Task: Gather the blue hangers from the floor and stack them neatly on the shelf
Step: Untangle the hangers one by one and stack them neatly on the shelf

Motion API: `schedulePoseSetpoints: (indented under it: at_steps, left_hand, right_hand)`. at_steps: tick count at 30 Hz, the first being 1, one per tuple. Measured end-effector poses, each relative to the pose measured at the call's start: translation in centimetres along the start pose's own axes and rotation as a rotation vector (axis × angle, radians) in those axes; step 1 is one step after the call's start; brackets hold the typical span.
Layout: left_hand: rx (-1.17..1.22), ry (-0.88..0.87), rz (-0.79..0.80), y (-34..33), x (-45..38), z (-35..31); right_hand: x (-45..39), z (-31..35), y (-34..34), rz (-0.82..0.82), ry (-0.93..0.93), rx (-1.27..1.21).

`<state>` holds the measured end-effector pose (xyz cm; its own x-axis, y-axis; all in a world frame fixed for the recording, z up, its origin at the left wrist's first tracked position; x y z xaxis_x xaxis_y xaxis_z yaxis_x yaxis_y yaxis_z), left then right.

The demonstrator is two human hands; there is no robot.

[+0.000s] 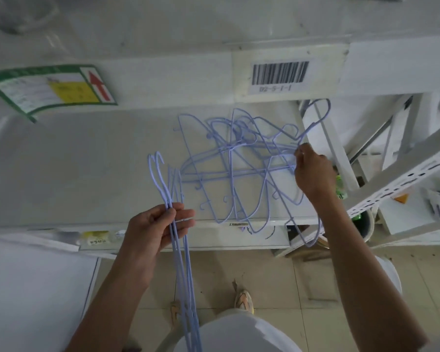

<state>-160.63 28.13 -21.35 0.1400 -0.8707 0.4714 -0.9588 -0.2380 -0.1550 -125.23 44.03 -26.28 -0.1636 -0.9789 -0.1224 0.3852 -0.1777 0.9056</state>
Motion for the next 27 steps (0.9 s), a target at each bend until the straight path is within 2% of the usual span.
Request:
schedulePoseSetpoints:
  at_steps: [4,7,10,13,16,19,21,23,27]
  left_hand:
    - [0.018,0.003,-0.021,0.4,0.3,0.4]
    - [0.007,0.012,-0.027,0.6,0.4,0.6]
    - [0.000,0.027,-0.048,1.0,0.1,0.7]
    - [-0.009,0.012,-0.051,1.3,0.0,0.9]
    - [-0.018,0.009,-0.056,1.8,0.2,1.2]
    - [-0.002,0.015,-0.053,2.4,0.5,1.2]
    - [0.036,0.015,-0.028,2.8,0.8,1.2]
    - [0.068,0.007,-0.012,3.0,1.0,1.2]
    - [0.111,0.007,-0.016,3.3,1.4,1.3]
  right_hand:
    - [0.9,0.4,0.9,-0.013,0.038,-0.097]
    - [2.1,1.3,1.0,-0.071,0.058,-0.286]
    - [2.6,2.6,-0.8,-0.133,-0.044,-0.610]
    - [2.6,5.8,-4.1,-0.163,-0.150,-0.790]
    - [1.7,10.1,-7.9,-0.094,-0.226,-0.885]
    - [0.4,13.8,-11.0,0.057,-0.317,-0.951]
    - [-0.6,14.7,-12.4,0.161,-0.340,-0.815]
    - [-1.4,14.5,-12.9,0.241,-0.307,-0.468]
    - [-2.6,13.9,-13.5,0.352,-0.143,-0.026]
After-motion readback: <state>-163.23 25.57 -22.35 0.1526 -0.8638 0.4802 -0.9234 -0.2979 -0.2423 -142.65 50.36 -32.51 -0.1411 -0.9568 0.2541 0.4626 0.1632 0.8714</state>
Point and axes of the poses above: each hand's wrist, its own x-axis away from the middle knuckle, its own y-axis out of the back of the hand, z = x × y, the point moved 3 cm from there along -x, towards the middle knuckle, and after that the axes turned 2 degrees about z, right-handed, at the moved point
